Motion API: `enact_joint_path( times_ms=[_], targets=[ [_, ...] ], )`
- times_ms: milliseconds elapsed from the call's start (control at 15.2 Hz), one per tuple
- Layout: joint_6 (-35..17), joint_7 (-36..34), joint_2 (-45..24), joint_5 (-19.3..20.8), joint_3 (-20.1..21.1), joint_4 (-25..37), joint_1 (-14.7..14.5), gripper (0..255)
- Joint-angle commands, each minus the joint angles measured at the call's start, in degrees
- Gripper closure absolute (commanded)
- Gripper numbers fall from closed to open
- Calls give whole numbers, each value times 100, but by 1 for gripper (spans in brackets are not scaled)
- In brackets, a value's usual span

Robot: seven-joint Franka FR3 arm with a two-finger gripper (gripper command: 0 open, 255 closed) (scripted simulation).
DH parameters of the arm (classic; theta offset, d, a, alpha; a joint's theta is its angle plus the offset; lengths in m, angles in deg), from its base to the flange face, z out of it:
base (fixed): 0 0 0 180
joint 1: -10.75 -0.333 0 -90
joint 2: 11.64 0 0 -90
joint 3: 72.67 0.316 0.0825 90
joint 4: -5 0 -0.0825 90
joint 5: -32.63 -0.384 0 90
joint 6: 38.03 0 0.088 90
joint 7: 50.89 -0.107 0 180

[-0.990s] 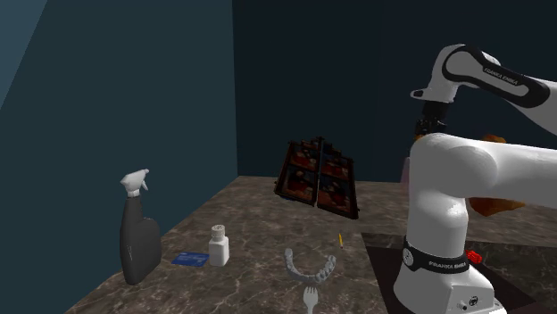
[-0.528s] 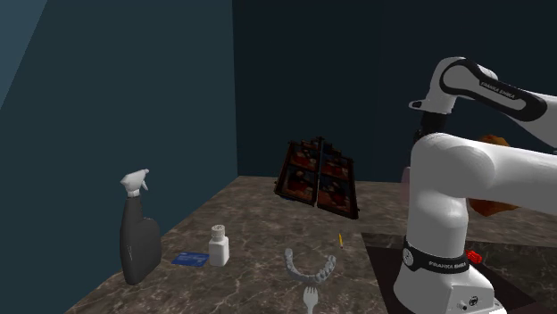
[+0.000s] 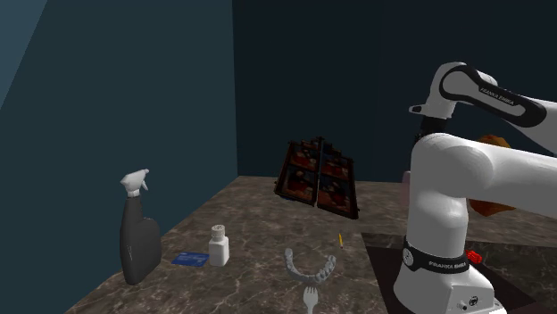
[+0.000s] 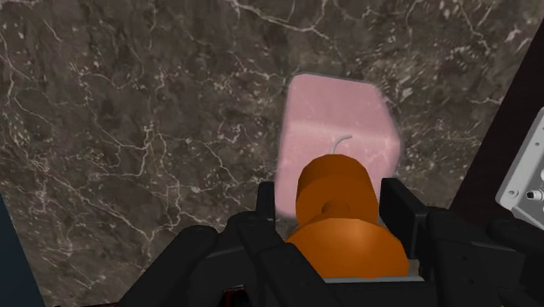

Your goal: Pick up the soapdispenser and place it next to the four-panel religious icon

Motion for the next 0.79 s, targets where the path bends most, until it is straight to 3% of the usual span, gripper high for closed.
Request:
enact_joint_path(
  times_ms=[0, 66, 132, 462, 726],
  targets=[
    [-1, 0, 1, 1, -1, -1, 0, 255],
    [0, 0, 1, 1, -1, -1, 0, 255],
    [0, 0, 1, 1, -1, -1, 0, 0],
    [-1, 0, 1, 1, -1, -1, 0, 0],
    [252, 0, -401, -517, 569, 519, -244, 0]
  ],
)
